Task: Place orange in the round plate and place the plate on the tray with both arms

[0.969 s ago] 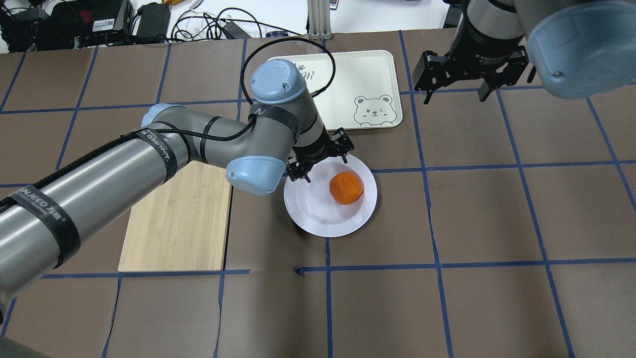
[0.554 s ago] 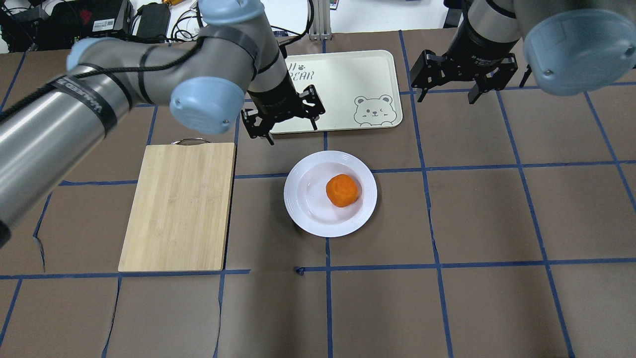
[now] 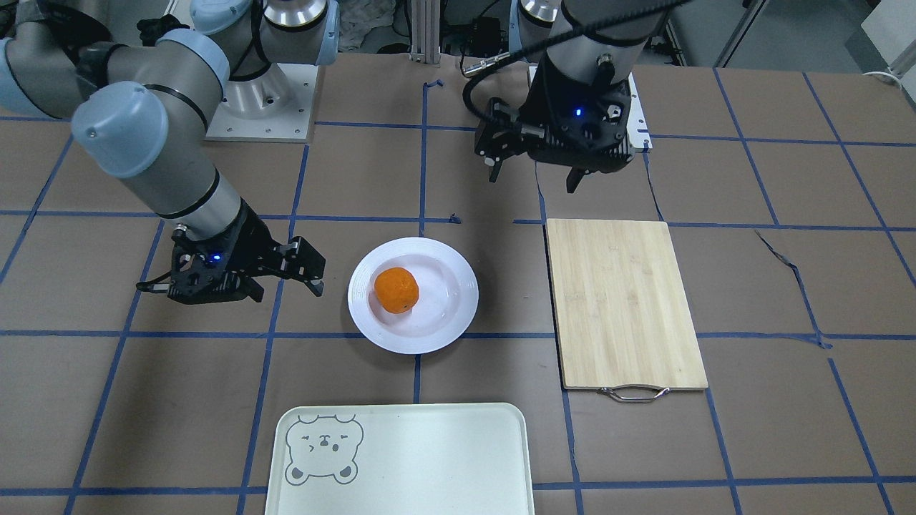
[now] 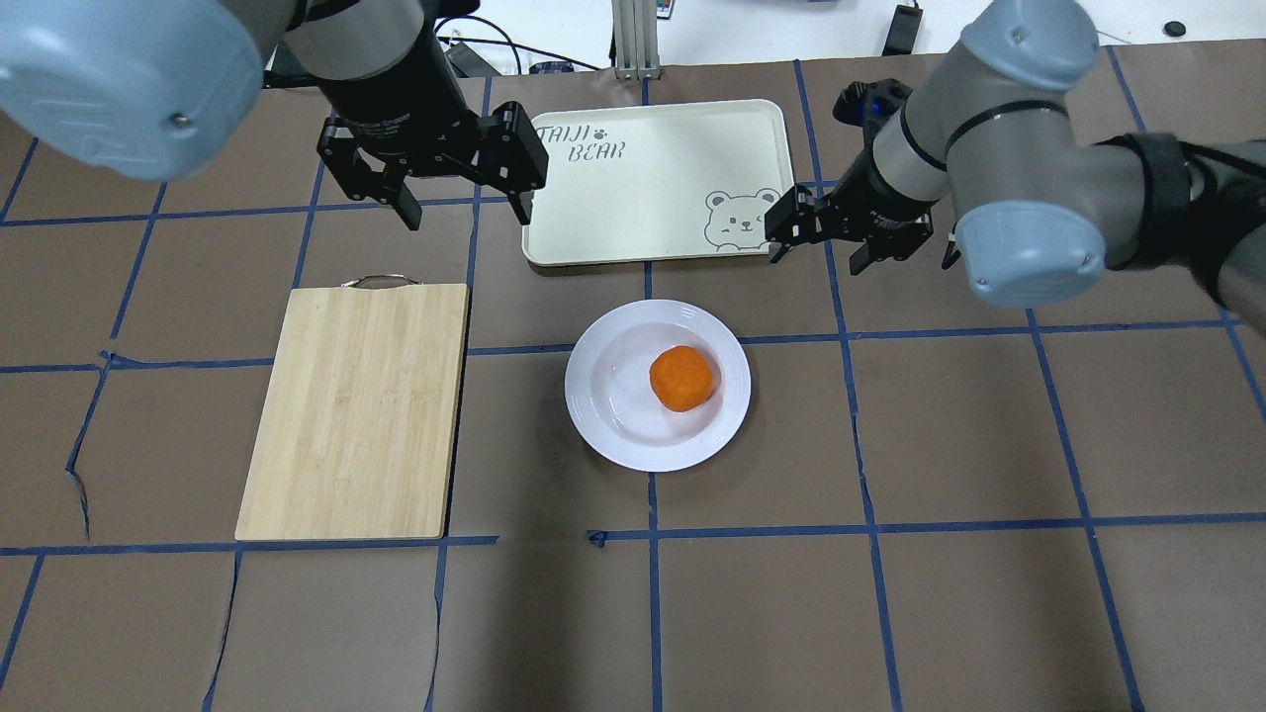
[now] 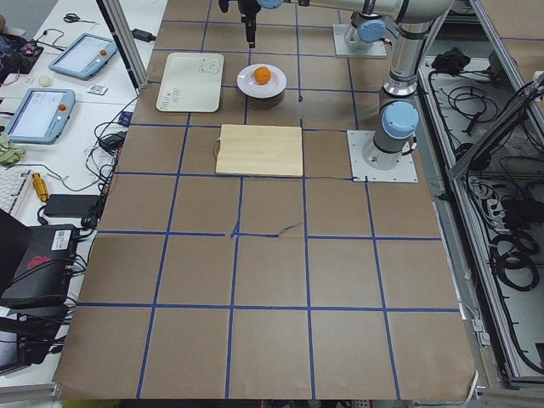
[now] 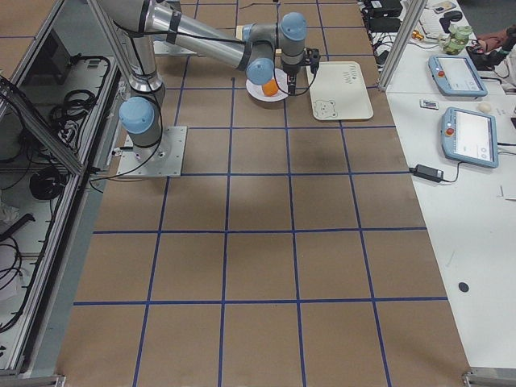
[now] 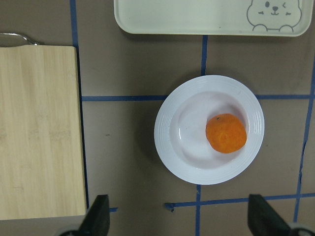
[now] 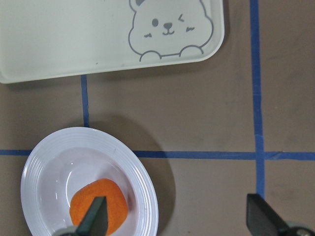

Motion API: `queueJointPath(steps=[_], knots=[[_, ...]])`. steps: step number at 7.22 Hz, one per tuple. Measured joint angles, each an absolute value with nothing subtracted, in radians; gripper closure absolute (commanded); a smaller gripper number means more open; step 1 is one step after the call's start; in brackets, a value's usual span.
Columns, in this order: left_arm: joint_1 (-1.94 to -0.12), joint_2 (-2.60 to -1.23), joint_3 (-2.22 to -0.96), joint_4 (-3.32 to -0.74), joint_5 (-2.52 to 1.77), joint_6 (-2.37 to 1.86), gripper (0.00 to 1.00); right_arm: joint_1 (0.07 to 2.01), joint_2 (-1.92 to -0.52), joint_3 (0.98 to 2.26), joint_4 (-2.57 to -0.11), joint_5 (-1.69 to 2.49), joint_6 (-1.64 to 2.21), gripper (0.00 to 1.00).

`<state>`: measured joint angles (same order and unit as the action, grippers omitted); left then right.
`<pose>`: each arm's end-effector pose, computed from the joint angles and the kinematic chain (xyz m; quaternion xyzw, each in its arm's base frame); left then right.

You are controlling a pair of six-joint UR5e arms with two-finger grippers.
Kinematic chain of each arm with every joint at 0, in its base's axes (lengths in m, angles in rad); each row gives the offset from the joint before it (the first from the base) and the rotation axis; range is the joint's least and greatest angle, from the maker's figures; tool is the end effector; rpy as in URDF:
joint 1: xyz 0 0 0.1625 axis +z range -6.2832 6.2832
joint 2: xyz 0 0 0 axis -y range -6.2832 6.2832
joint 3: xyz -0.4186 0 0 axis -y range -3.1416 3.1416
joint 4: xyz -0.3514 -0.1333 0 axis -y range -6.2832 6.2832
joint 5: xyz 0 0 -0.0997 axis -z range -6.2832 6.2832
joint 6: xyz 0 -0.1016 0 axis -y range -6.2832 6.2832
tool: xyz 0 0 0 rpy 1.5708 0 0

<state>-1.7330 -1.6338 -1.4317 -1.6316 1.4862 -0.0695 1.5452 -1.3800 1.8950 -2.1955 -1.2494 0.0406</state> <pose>-0.2172 -0.4488 0.5073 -0.0466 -0.9980 0.0027 0.0429 0.1527 -0.4989 0.3155 0.0238 0.9854 -0.0529 0.1602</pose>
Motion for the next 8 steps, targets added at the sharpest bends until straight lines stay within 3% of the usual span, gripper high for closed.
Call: queueJointPath(steps=[3,8], knots=[[-1.681,-1.541,-1.508,-1.641,1.498,-0.006,0.03,1.552,-1.291,2.141,-2.591,-1.151,0.075,0.0],[-1.49,-1.536,-1.522,-1.635,1.499,0.128,0.0,1.596,-1.212,2.186,-2.718,-1.128,0.16,0.0]])
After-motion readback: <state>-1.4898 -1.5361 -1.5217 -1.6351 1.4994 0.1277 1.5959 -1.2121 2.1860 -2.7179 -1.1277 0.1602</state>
